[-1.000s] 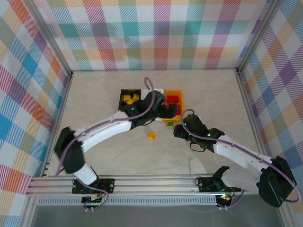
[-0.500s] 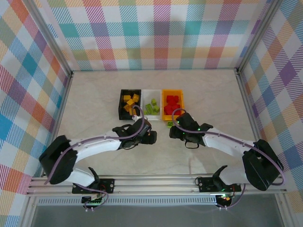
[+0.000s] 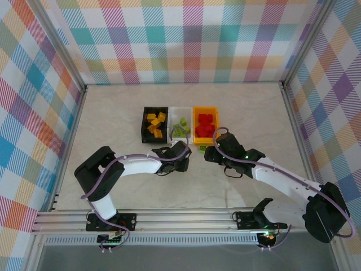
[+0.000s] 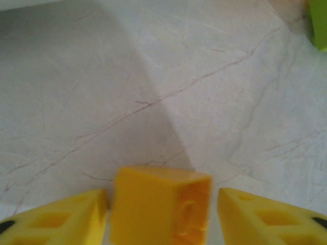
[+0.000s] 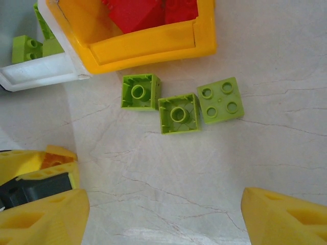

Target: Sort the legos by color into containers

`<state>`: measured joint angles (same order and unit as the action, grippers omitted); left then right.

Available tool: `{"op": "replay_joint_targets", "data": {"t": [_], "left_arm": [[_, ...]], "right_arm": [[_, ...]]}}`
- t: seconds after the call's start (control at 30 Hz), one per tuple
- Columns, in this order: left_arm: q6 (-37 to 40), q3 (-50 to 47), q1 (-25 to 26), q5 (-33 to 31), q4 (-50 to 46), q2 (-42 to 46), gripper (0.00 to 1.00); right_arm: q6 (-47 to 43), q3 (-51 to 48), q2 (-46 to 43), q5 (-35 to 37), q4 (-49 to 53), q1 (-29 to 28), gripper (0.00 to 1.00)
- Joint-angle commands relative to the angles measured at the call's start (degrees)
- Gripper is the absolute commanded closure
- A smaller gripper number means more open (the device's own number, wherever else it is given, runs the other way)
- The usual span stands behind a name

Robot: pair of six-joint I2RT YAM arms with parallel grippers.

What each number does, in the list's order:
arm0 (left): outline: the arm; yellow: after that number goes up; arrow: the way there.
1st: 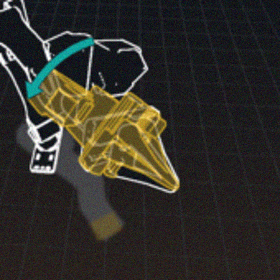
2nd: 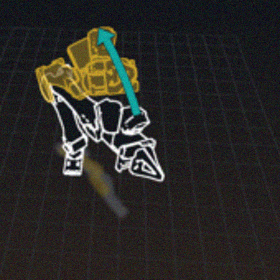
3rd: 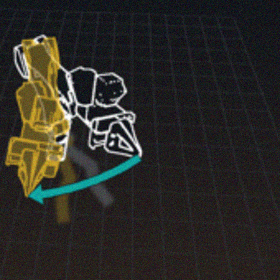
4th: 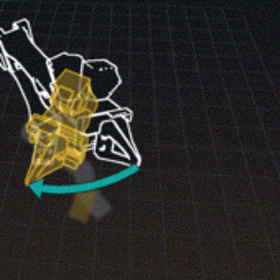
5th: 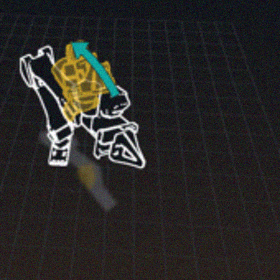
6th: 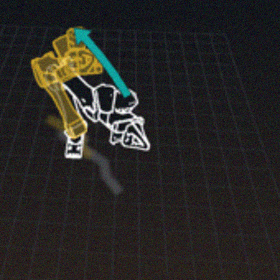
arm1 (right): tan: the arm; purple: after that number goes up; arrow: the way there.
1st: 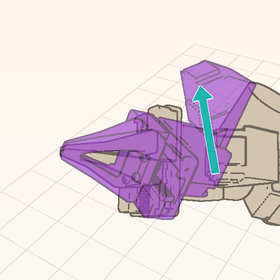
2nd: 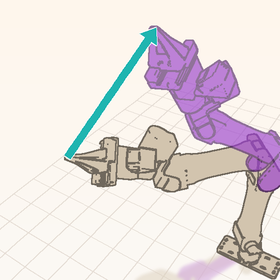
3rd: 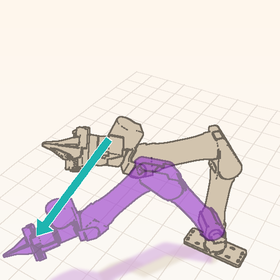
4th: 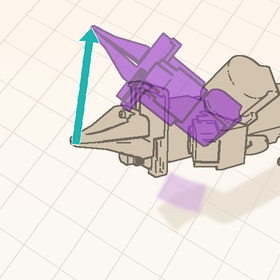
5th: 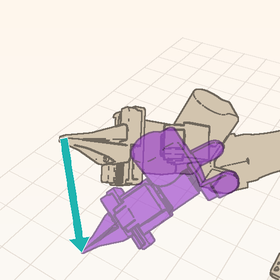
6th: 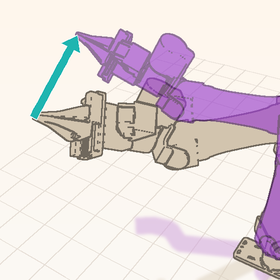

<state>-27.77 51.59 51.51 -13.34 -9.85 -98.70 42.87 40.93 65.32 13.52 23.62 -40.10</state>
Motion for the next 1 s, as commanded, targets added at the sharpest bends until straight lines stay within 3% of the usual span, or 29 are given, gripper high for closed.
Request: {"op": "replay_joint_targets", "data": {"t": [0.0, 0.13, 0.33, 0.53, 0.67, 0.83, 0.9, 0.97], "left_arm": [[0.6, 0.7, 0.4, 1.5, 1.1, -0.6, 0.53], [0.0, -0.3, 0.3, 0.8, -0.2, 2.0, 0.65], [-1.4, -1.5, -0.8, -4.3, -5.4, 13.0, 0.68], [-0.3, 0.7, -11.2, -8.1, -9.7, 21.4, 0.66], [0.3, 4.9, -18.4, -6.6, -8.5, 15.7, 0.65], [1.1, 14.0, -21.5, -5.5, -7.8, 4.9, 0.64], [1.0, 17.3, -22.2, -5.9, -8.4, 1.7, 0.56], [1.0, 20.0, -22.7, -5.7, -9.3, -0.3, 0.39]], "right_arm": [[0.3, -0.7, -1.0, 1.5, 1.5, 0.1, 0.22], [0.4, -0.7, -1.0, 1.8, 1.4, 0.1, 0.22], [0.4, -0.3, -1.4, 1.7, 1.4, 0.2, 0.22], [0.6, -0.5, -1.3, 1.7, 1.0, 0.1, 0.21], [0.9, -0.5, -0.7, 1.7, 1.1, 0.1, 0.21], [1.1, -0.4, -1.0, 1.6, 2.1, 0.2, 0.21], [1.2, -0.4, -1.3, 1.4, 2.5, 0.1, 0.21], [1.4, -0.6, -1.6, 1.3, 3.1, 0.1, 0.20]]}}
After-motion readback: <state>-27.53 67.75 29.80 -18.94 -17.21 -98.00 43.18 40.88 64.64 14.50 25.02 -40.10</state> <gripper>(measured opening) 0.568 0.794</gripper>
